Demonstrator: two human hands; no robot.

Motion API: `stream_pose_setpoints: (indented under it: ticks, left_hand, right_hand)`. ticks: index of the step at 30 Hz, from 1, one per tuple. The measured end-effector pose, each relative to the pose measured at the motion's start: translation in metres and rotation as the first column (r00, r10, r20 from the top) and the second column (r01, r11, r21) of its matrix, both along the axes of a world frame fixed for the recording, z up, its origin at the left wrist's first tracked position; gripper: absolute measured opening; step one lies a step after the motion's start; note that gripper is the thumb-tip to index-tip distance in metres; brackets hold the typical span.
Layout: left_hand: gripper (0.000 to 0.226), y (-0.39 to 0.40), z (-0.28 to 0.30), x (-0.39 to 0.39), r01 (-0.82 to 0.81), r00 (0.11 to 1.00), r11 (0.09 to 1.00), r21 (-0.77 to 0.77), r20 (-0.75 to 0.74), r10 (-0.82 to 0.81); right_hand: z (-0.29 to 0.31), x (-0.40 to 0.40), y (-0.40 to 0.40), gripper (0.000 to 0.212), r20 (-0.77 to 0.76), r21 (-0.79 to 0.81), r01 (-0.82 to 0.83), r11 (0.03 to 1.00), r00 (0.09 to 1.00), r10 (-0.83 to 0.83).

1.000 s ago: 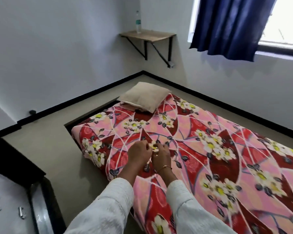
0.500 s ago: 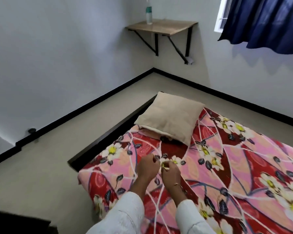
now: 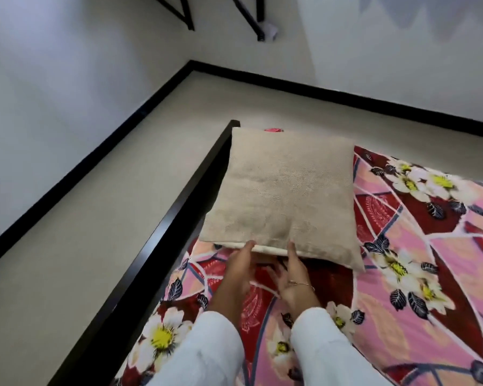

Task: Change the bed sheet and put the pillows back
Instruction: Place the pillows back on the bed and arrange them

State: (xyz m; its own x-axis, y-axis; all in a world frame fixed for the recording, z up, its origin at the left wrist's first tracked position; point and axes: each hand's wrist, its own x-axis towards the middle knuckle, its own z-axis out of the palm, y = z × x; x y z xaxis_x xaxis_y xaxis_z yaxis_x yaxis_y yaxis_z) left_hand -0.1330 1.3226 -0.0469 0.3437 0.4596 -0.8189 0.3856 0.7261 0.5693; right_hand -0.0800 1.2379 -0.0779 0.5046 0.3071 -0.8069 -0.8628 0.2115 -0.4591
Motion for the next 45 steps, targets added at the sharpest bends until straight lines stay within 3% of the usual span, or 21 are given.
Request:
stream_pose_setpoints:
  ticks: [3, 8, 11, 14, 17, 18, 20, 22, 26, 29, 30, 31, 32, 34, 35, 36, 38, 39, 40, 42, 45]
  left_hand:
    - [0.037, 0.016, -0.014, 0.023, -0.123, 0.977, 0.978, -0.169, 0.152, 0.149]
    - [0.037, 0.009, -0.008, 0.052, -0.174, 0.933, 0.952, -0.251, 0.267, 0.24]
    - [0.03, -0.006, 0.014, 0.057, -0.11, 0.925, 0.959, -0.262, 0.326, 0.195]
    - [0.026, -0.036, 0.033, 0.063, -0.1, 0.884, 0.961, -0.258, 0.421, 0.205]
    - [0.043, -0.075, 0.047, 0.066, -0.134, 0.834, 0.961, -0.244, 0.496, 0.242]
    - [0.036, -0.093, 0.055, 0.066, -0.134, 0.8, 0.956, -0.263, 0.541, 0.261]
    - [0.015, -0.145, 0.081, 0.064, -0.098, 0.767, 0.953, -0.288, 0.588, 0.257]
    - [0.024, -0.202, 0.105, 0.062, -0.033, 0.76, 0.96, -0.279, 0.617, 0.206]
    - [0.003, -0.326, 0.152, 0.052, 0.07, 0.717, 0.97, -0.234, 0.687, 0.114]
    - [0.008, -0.425, 0.173, 0.045, 0.135, 0.664, 0.952, -0.275, 0.738, 0.119]
    - [0.028, -0.457, 0.184, 0.042, 0.168, 0.642, 0.947, -0.272, 0.759, 0.104]
    - [0.042, -0.496, 0.192, 0.043, 0.22, 0.624, 0.938, -0.267, 0.778, 0.075]
    - [0.039, -0.53, 0.198, 0.041, 0.262, 0.61, 0.926, -0.271, 0.79, 0.059]
    - [0.011, -0.6, 0.208, 0.039, 0.29, 0.63, 0.917, -0.275, 0.776, 0.034]
    - [0.03, -0.634, 0.212, 0.04, 0.318, 0.653, 0.903, -0.289, 0.758, 0.012]
    - [0.033, -0.668, 0.212, 0.043, 0.348, 0.672, 0.882, -0.317, 0.74, 0.0]
    - [0.004, -0.721, 0.215, 0.047, 0.401, 0.645, 0.856, -0.327, 0.764, -0.01]
    - [0.021, -0.754, 0.213, 0.051, 0.442, 0.622, 0.844, -0.303, 0.782, -0.045]
    - [0.033, -0.78, 0.213, 0.055, 0.49, 0.615, 0.822, -0.29, 0.783, -0.09]
    - [0.017, -0.835, 0.209, 0.062, 0.508, 0.608, 0.817, -0.272, 0.785, -0.116]
    - [0.025, -0.912, 0.21, 0.076, 0.566, 0.611, 0.782, -0.262, 0.77, -0.185]
  right_hand:
    - [-0.014, 0.028, 0.013, 0.052, -0.049, 0.139, 0.096, 0.986, 0.995, -0.09]
    - [-0.011, 0.044, 0.018, 0.039, -0.055, 0.249, 0.29, 0.924, 0.957, -0.285]
    - [0.015, 0.049, 0.001, 0.025, -0.004, 0.368, 0.278, 0.887, 0.955, -0.297]
    - [0.055, 0.059, -0.037, 0.029, 0.044, 0.435, 0.265, 0.861, 0.948, -0.314]
    - [0.075, 0.062, -0.077, 0.088, 0.09, 0.511, 0.272, 0.815, 0.926, -0.366]
    - [0.087, 0.061, -0.097, 0.097, 0.102, 0.517, 0.265, 0.814, 0.925, -0.366]
    - [0.11, 0.058, -0.152, 0.066, 0.128, 0.513, 0.26, 0.818, 0.919, -0.372]
    - [0.135, 0.051, -0.211, 0.028, 0.166, 0.527, 0.247, 0.813, 0.909, -0.384]
    - [0.171, 0.037, -0.336, 0.063, 0.285, 0.497, 0.271, 0.824, 0.847, -0.45]
    - [0.198, 0.027, -0.437, 0.092, 0.269, 0.534, 0.349, 0.77, 0.794, -0.546]
    - [0.203, 0.026, -0.47, 0.096, 0.268, 0.54, 0.376, 0.753, 0.771, -0.577]
    - [0.214, 0.02, -0.512, 0.09, 0.283, 0.53, 0.39, 0.753, 0.755, -0.591]
    - [0.223, 0.015, -0.547, 0.07, 0.309, 0.502, 0.393, 0.771, 0.75, -0.584]
    - [0.233, 0.01, -0.616, 0.026, 0.314, 0.51, 0.401, 0.76, 0.736, -0.599]
    - [0.238, 0.008, -0.649, 0.02, 0.313, 0.509, 0.418, 0.752, 0.724, -0.615]
    - [0.243, 0.006, -0.684, 0.028, 0.317, 0.524, 0.454, 0.72, 0.681, -0.66]
    - [0.246, 0.005, -0.738, 0.077, 0.332, 0.523, 0.528, 0.67, 0.598, -0.73]
    - [0.246, 0.004, -0.772, 0.087, 0.336, 0.534, 0.543, 0.648, 0.567, -0.752]
    - [0.243, 0.006, -0.8, 0.087, 0.348, 0.53, 0.555, 0.641, 0.546, -0.762]
    - [0.243, 0.006, -0.856, 0.062, 0.361, 0.471, 0.6, 0.647, 0.539, -0.761]
    - [0.235, 0.018, -0.935, 0.027, 0.36, 0.376, 0.637, 0.673, 0.569, -0.739]
